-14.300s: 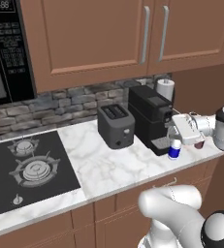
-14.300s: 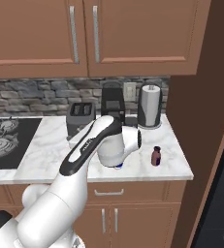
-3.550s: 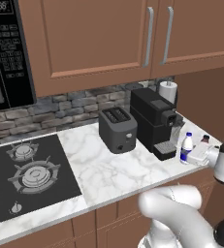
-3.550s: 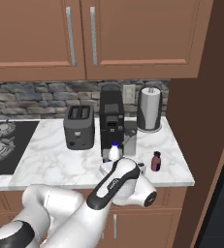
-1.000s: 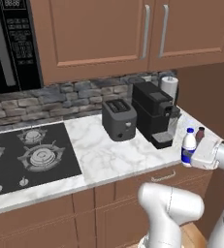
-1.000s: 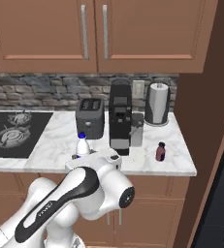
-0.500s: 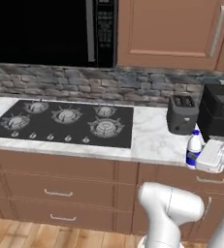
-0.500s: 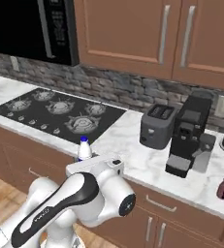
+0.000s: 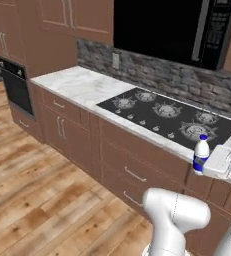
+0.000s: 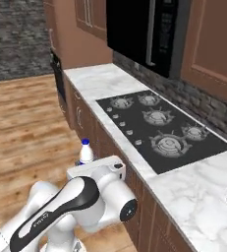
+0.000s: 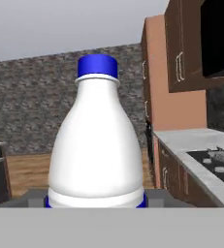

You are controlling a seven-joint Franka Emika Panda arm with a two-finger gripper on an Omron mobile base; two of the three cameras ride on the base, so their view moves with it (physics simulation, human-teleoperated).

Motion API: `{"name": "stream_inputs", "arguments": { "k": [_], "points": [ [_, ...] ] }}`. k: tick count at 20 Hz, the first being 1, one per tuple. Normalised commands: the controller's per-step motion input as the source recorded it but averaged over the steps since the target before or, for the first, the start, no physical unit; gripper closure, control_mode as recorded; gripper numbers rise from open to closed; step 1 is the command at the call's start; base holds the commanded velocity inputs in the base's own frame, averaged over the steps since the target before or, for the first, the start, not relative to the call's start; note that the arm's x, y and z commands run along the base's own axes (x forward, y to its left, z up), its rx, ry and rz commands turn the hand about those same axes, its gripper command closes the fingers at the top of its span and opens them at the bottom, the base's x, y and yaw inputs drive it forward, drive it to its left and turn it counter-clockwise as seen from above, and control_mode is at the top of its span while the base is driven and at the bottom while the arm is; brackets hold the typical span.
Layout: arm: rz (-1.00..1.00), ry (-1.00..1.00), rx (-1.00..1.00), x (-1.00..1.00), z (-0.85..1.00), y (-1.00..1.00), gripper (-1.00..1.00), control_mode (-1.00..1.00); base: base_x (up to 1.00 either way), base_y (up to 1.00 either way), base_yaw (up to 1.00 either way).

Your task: Place the drinks on the dining counter in a tight cluster.

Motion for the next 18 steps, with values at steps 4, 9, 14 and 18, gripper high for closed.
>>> {"name": "stream_inputs", "arguments": {
  "k": [4,9,14,18],
  "points": [
    [0.0,0.0,0.0,0.0,0.0,0.0,1.0,1.0,-0.05,0.1,0.97],
    [0.0,0.0,0.0,0.0,0.0,0.0,1.0,1.0,-0.01,0.08,0.95],
    [0.0,0.0,0.0,0.0,0.0,0.0,1.0,1.0,0.06,0.05,0.86],
    [0.0,0.0,0.0,0.0,0.0,0.0,1.0,1.0,0.36,0.0,0.66]
  ]
}}
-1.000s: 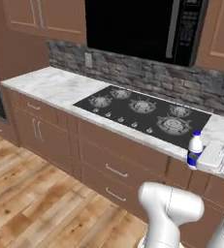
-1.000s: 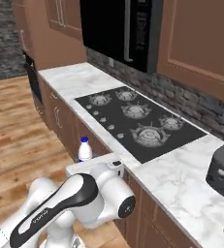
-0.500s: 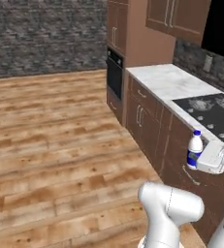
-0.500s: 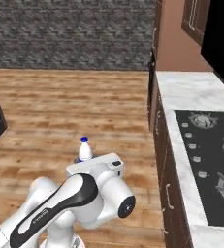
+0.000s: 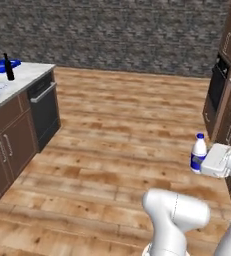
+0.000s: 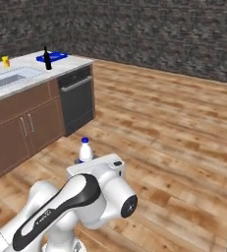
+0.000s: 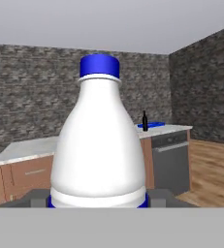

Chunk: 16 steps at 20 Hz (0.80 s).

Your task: Place the drinks on the dining counter in a tight cluster.

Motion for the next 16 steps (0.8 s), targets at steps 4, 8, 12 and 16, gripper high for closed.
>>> {"name": "stream_inputs", "arguments": {
  "k": [4,8,12,16],
  "points": [
    [0.0,0.0,0.0,0.0,0.0,0.0,1.0,1.0,0.65,0.0,0.31],
    [0.0,0.0,0.0,0.0,0.0,0.0,1.0,1.0,0.81,0.0,0.09],
    [0.0,0.0,0.0,0.0,0.0,0.0,1.0,1.0,0.83,0.0,0.04],
    [0.0,0.0,0.0,0.0,0.0,0.0,1.0,1.0,0.84,0.0,0.05]
  ]
}}
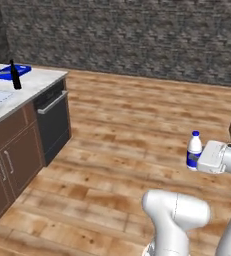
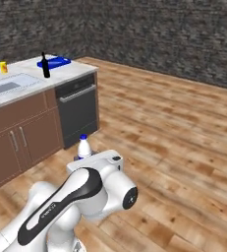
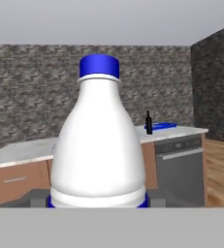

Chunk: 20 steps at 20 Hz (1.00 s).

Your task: Place the drinks on the dining counter in a tight cluster.

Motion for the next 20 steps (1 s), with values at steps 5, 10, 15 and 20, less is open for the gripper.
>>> {"name": "stream_inputs", "arguments": {
  "k": [5,10,15,20],
  "points": [
    [0.0,0.0,0.0,0.0,0.0,0.0,1.0,1.0,0.84,0.0,0.11],
    [0.0,0.0,0.0,0.0,0.0,0.0,1.0,1.0,0.84,0.0,0.11],
    [0.0,0.0,0.0,0.0,0.0,0.0,1.0,1.0,0.84,0.0,0.09],
    [0.0,0.0,0.0,0.0,0.0,0.0,1.0,1.0,0.85,0.0,0.08]
  ]
}}
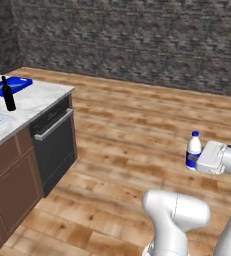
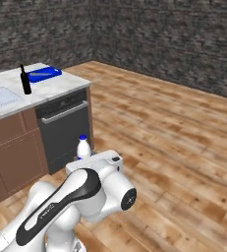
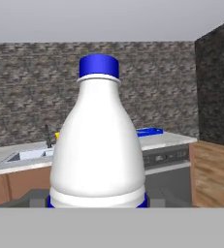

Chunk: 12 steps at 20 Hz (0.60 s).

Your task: Place the drinks on the dining counter in a tight cluster.

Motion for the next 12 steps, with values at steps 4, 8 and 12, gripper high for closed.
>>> {"name": "stream_inputs", "arguments": {
  "k": [4,8,12],
  "points": [
    [0.0,0.0,0.0,0.0,0.0,0.0,1.0,1.0,0.83,0.0,0.13],
    [0.0,0.0,0.0,0.0,0.0,0.0,1.0,1.0,0.81,0.0,0.17],
    [0.0,0.0,0.0,0.0,0.0,0.0,1.0,1.0,0.76,0.0,0.24]
  ]
}}
